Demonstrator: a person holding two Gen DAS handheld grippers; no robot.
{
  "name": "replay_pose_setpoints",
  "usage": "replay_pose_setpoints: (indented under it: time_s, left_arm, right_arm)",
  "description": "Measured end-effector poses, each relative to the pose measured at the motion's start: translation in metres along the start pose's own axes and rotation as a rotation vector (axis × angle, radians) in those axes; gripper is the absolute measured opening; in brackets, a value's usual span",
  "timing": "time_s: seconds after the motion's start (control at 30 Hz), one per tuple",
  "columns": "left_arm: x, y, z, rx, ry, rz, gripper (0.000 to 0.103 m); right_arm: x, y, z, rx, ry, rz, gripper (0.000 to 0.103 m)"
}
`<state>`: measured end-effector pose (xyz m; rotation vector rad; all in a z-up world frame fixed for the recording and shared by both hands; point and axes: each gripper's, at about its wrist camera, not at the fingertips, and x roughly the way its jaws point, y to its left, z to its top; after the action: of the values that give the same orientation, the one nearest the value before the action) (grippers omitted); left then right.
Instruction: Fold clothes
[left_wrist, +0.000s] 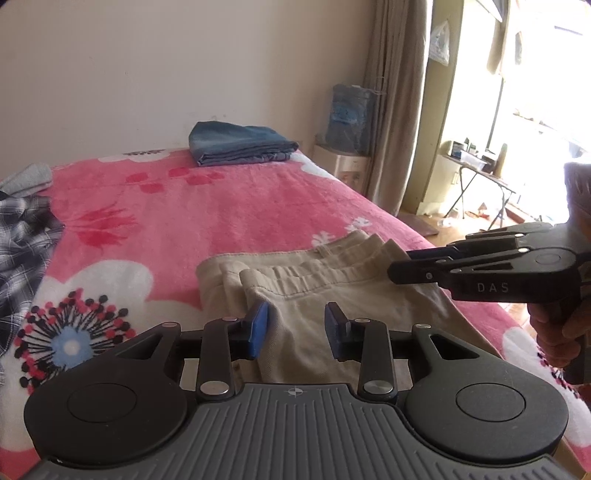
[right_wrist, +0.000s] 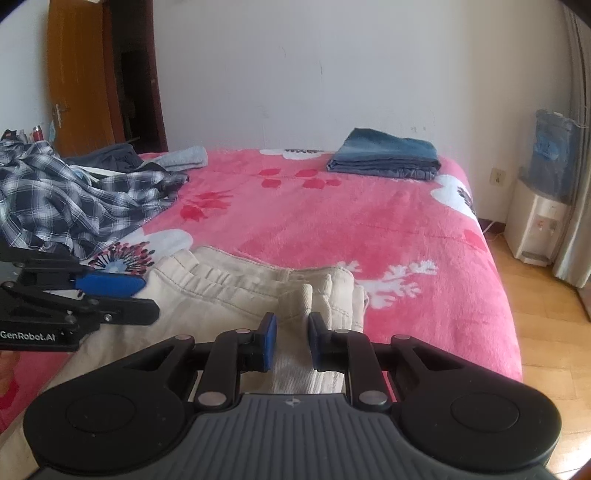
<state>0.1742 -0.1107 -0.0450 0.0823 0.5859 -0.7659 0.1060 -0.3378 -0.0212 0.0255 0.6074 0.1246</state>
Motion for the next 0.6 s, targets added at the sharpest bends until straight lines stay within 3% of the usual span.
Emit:
replay_pose_setpoints:
  time_s: [0.33,0.43,0.47,0.53,0.6]
  left_arm:
    - [0.016,0.019,-0.004,-0.144,0.038,-0.077,0.040]
    - [0.019,0.018,-0.003,-0.151,0.040,-0.051,0.038]
    - [0.020,0.017,-0.003,-0.153,0.038,-0.040,0.031]
    - [0.020,0.015,-0.003,-0.149,0.033,-0.004,0.013]
    - [0.019,0.014,-0.003,-0.148,0.029,0.028,0.006]
  right_arm:
    - [0.009,-0.001,-0.005,0.008,0.020,-0.009,0.020]
    - [0.011,-0.004,-0.008,0.033,0.029,-0.009,0.019]
    - [0.011,-0.003,-0.008,0.031,0.028,-0.010,0.019]
    - [0.010,-0.001,-0.008,0.017,0.017,-0.028,0.005]
    - [0.006,0.000,-0.007,0.020,-0.005,-0.037,0.001]
